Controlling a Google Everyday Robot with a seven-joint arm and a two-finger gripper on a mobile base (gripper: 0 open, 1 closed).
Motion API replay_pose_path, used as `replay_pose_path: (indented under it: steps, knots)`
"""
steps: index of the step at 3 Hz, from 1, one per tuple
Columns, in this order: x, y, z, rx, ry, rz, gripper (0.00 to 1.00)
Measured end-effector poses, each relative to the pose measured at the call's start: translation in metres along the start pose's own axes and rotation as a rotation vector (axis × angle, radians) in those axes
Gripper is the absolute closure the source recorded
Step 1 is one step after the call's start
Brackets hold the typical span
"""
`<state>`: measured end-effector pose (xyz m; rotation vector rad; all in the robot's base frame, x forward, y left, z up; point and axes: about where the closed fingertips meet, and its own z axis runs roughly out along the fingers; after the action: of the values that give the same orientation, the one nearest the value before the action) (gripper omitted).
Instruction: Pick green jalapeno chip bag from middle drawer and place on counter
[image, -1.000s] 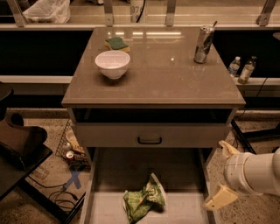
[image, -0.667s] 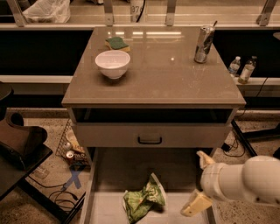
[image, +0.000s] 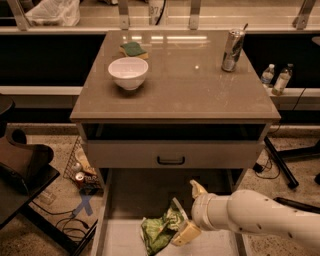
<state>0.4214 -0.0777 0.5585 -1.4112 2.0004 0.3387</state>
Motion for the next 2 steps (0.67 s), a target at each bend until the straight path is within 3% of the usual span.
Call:
replay_pose_path:
  steps: [2]
  knots:
    - [0.007,0.024,0.086,-0.037,-0.007,0.001,0.00]
